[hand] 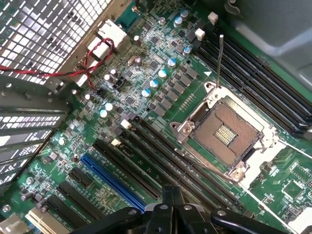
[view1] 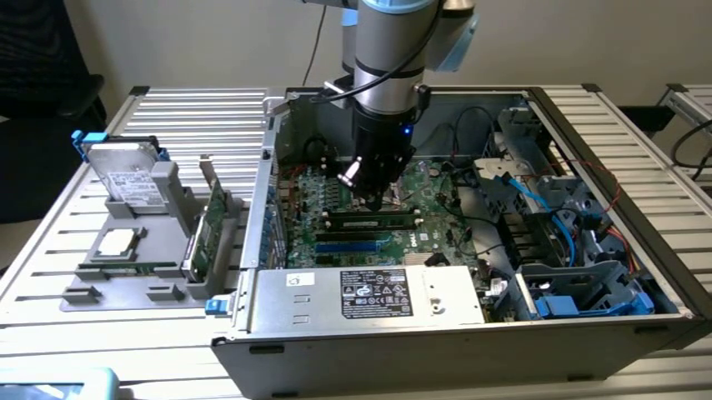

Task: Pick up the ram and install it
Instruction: 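Press down the ram until it locks into place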

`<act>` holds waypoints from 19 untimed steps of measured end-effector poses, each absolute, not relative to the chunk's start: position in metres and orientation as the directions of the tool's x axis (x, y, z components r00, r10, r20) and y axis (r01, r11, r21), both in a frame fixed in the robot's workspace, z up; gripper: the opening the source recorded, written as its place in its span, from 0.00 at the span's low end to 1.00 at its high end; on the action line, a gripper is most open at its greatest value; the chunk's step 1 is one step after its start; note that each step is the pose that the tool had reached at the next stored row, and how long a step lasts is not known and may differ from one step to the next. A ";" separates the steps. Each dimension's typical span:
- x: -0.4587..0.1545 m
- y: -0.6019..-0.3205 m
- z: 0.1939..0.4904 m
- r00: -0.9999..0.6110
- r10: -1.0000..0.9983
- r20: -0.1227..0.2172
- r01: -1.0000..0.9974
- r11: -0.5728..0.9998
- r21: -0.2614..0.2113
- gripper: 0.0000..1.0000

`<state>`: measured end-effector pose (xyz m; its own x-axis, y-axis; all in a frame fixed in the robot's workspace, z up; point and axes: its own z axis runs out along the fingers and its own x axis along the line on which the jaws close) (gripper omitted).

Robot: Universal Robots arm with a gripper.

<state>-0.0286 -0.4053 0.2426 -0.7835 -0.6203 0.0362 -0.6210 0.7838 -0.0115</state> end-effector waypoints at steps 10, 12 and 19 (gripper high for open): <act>-0.029 -0.405 0.243 -0.851 -0.524 0.039 -0.525 0.851 -0.015 0.11; -0.029 -0.405 0.243 -0.863 -0.504 0.039 -0.504 0.863 -0.015 0.11; -0.029 -0.405 0.243 -0.898 -0.438 0.039 -0.439 0.898 -0.016 0.11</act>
